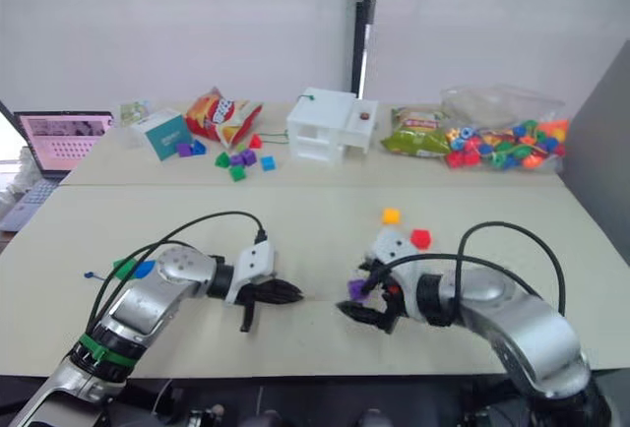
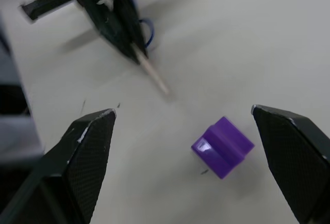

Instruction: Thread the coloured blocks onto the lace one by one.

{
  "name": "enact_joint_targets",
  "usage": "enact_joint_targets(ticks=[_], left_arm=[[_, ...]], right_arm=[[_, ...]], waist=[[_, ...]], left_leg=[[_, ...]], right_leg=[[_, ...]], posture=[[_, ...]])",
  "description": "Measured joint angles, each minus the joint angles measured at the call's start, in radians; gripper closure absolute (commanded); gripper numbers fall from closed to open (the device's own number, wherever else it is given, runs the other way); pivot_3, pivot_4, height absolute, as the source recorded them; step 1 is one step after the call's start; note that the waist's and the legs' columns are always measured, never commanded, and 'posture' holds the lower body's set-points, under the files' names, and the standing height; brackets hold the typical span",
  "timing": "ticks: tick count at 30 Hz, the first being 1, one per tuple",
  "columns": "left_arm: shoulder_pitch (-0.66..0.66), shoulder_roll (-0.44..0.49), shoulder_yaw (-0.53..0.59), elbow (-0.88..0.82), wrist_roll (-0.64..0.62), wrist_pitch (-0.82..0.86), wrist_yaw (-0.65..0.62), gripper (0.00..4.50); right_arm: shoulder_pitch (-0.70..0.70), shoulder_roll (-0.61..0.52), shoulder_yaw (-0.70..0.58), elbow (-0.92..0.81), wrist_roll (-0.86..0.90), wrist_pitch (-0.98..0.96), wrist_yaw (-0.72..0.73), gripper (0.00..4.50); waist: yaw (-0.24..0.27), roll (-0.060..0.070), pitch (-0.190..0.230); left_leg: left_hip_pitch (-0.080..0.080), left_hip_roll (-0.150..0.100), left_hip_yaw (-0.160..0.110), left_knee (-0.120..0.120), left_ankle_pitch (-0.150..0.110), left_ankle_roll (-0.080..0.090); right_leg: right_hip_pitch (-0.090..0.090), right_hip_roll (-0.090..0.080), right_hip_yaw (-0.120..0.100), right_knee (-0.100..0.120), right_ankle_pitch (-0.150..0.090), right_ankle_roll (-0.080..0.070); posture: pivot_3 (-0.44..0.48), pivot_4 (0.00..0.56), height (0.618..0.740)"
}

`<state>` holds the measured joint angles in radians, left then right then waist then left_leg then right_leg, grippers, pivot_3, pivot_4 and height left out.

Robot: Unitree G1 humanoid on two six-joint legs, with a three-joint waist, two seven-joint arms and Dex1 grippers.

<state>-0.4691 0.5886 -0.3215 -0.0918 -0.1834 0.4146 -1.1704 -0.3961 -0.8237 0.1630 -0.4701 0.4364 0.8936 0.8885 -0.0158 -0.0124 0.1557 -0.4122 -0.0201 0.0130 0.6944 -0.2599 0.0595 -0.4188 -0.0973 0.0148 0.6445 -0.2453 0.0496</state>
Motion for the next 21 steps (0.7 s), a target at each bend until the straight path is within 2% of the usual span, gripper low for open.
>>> enact_joint_targets(ticks=[5,10,11,18,19,21], left_arm=[[0.026,0.016,0.007,-0.036,-0.009,0.009,0.004,4.5],[0.05,0.025,0.012,-0.078,-0.015,0.044,0.023,4.5],[0.054,0.029,0.013,-0.085,-0.015,0.049,0.025,4.5],[0.06,0.034,0.017,-0.117,-0.02,0.074,0.045,4.5],[0.06,0.034,0.017,-0.119,-0.02,0.078,0.046,4.5],[0.06,0.034,0.017,-0.129,-0.021,0.089,0.049,4.5]], right_arm=[[-0.146,-0.025,0.171,0.319,-0.189,-0.365,0.218,0.05],[-0.192,0.019,0.255,0.509,-0.279,-0.566,0.347,0.05],[-0.194,0.028,0.257,0.527,-0.288,-0.587,0.365,0.59],[-0.211,0.079,0.252,0.583,-0.316,-0.643,0.394,2.95],[-0.211,0.085,0.249,0.584,-0.317,-0.644,0.391,3.13],[-0.208,0.094,0.242,0.585,-0.319,-0.643,0.381,3.13]], waist=[[0.002,0.0,0.0],[0.012,0.0,0.0],[0.014,0.0,0.0],[0.017,0.0,0.0],[0.017,0.0,0.0],[0.018,0.0,0.0]], left_leg=[[-0.001,0.001,0.0,0.0,0.0,0.0],[-0.003,0.0,0.0,0.001,0.0,0.0],[-0.003,0.0,0.0,0.001,0.0,0.0],[-0.003,0.0,0.0,0.001,0.0,0.0],[-0.003,0.0,0.0,0.001,0.0,0.0],[-0.003,0.0,0.0,0.001,0.0,0.0]], right_leg=[[-0.002,0.001,0.0,0.001,0.0,0.0],[-0.002,-0.001,0.0,0.001,0.0,0.0],[-0.002,-0.002,0.0,0.001,0.0,0.0],[-0.003,-0.002,0.0,0.002,0.0,0.0],[-0.003,-0.002,0.0,0.002,0.0,0.0],[-0.003,-0.002,0.0,0.002,0.0,0.0]], posture=[[0.0,0.15,0.74],[0.0,0.15,0.74],[0.0,0.15,0.74],[0.0,0.15,0.74],[0.0,0.15,0.74],[0.0,0.15,0.74]])
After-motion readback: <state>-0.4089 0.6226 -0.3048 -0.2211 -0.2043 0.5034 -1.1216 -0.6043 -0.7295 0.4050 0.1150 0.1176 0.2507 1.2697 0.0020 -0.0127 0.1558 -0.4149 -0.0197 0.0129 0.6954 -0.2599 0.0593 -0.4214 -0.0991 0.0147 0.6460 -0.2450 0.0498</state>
